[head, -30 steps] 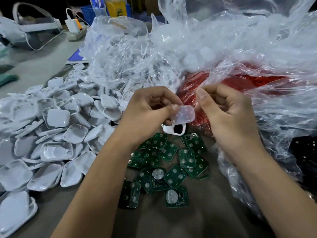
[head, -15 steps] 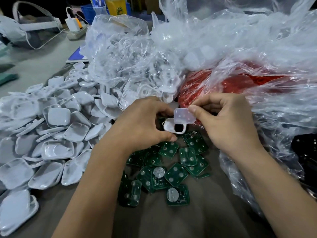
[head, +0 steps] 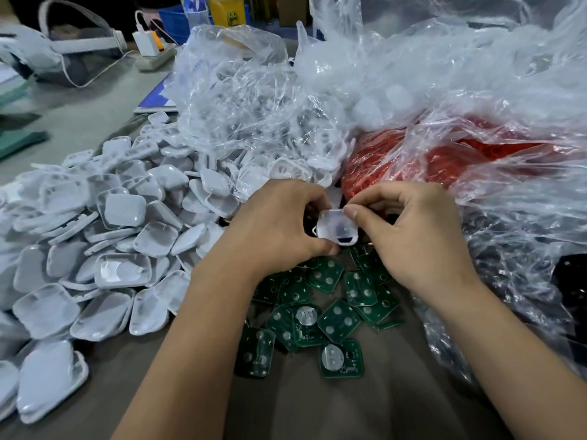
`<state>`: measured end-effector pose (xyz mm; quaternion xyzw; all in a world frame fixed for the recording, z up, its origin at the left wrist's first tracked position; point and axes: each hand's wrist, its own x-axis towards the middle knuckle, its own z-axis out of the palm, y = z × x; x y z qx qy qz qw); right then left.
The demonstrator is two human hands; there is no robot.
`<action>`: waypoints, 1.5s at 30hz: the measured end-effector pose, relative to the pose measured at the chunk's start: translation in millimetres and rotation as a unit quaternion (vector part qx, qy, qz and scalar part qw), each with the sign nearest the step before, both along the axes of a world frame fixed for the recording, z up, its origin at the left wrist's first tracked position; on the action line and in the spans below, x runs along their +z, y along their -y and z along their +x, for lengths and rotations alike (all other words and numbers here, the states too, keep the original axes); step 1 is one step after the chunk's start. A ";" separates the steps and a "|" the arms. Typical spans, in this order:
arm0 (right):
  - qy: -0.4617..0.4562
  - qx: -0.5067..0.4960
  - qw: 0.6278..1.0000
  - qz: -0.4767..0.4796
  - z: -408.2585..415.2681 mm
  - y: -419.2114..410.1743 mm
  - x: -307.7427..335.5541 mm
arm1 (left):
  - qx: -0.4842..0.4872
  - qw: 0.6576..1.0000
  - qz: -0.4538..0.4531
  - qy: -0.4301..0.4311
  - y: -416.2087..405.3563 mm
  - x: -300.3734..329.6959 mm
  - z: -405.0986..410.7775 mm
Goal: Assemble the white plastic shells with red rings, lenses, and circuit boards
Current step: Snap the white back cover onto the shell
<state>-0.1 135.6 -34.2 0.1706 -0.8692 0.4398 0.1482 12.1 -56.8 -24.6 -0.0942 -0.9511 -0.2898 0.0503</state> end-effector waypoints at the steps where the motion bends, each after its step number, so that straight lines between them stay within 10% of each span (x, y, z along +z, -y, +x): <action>1: 0.007 0.000 1.000 -0.011 -0.5 -0.2 0.3 | -0.001 1.000 0.000 -0.001 0.2 -0.6 -0.4; 27: -0.016 -0.013 0.996 0.092 2.7 5.8 -0.8 | -0.018 0.999 0.041 0.001 0.5 2.7 0.3; 40: 0.134 0.034 0.990 -0.005 0.2 -10.2 7.2 | -0.043 0.985 0.166 0.012 5.7 17.1 8.0; 45: 0.204 0.047 0.959 -0.189 -4.4 -10.9 3.8 | -0.050 0.973 0.224 0.005 -1.0 14.9 8.7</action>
